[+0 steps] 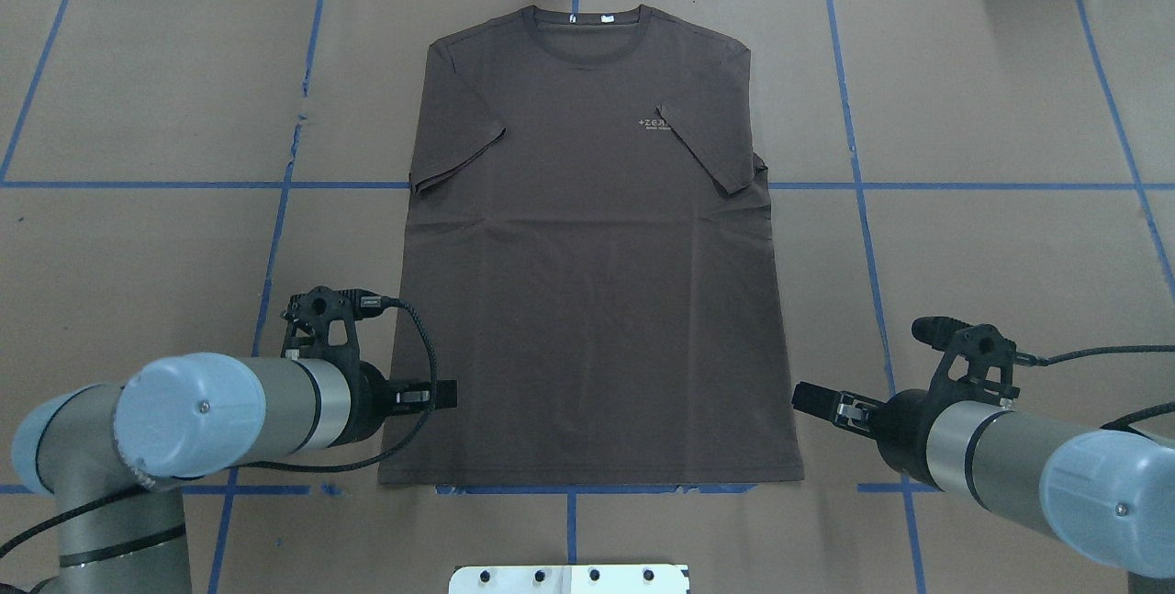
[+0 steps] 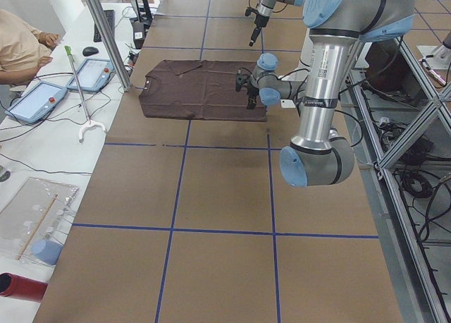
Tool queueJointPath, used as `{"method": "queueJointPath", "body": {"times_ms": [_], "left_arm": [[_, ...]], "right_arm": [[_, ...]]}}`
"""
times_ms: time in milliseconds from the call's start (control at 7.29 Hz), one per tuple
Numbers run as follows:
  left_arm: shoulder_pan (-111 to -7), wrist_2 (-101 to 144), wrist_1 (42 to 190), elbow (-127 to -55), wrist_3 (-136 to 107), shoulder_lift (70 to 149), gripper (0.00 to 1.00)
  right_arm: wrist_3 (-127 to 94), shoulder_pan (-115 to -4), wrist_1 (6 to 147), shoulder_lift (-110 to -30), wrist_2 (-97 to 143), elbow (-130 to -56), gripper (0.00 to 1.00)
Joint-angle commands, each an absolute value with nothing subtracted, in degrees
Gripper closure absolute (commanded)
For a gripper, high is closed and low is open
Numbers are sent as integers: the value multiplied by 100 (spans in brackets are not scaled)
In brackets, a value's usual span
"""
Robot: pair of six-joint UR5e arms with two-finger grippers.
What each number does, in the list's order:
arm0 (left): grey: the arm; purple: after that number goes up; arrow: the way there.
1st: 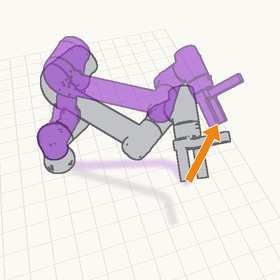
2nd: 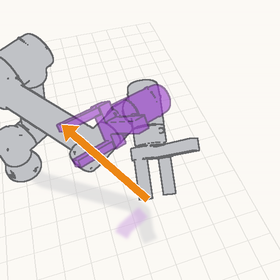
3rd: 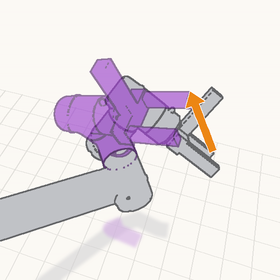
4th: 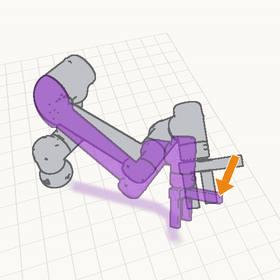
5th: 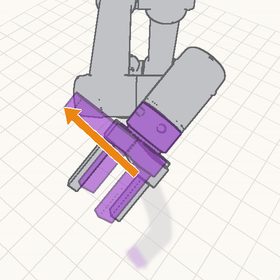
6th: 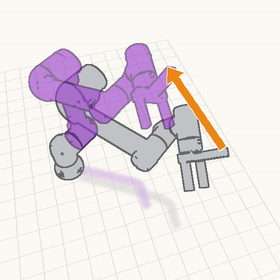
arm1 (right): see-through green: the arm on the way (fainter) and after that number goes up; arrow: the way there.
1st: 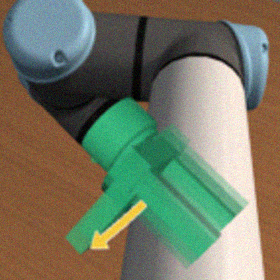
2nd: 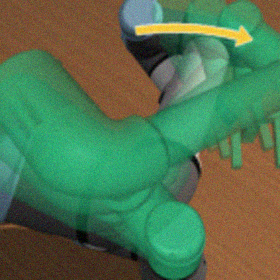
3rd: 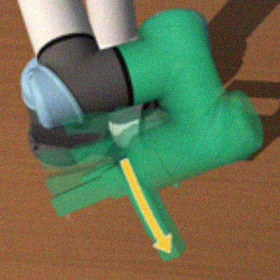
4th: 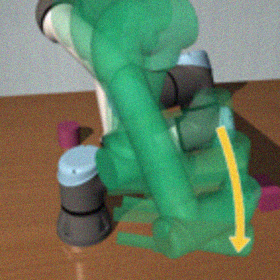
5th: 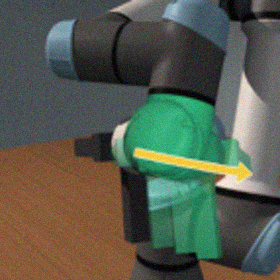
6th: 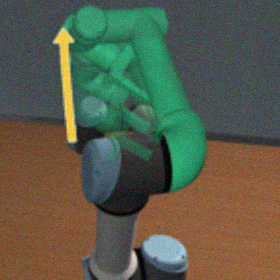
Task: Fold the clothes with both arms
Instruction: 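Lower both grippers to the hem corners nearest the robot and grasp them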
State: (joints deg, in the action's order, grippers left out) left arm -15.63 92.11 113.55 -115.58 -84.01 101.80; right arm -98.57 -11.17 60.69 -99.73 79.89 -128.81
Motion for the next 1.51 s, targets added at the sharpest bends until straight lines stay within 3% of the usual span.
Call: {"method": "queueJointPath", "body": {"times_ms": [0, 686, 1373], "left_arm": [[-1109, 8913, 11347, -11549, -8947, 9898, 36], [-994, 8895, 11338, -11531, -8956, 9686, 36], [-897, 8895, 11338, -11479, -9105, 9703, 44]], "right_arm": [[-9914, -932, 5994, -10055, 7831, -12885, 5], [-9914, -923, 5985, -10055, 7813, -12885, 4], [-9914, -905, 5985, -10063, 7813, -12885, 4]]}}
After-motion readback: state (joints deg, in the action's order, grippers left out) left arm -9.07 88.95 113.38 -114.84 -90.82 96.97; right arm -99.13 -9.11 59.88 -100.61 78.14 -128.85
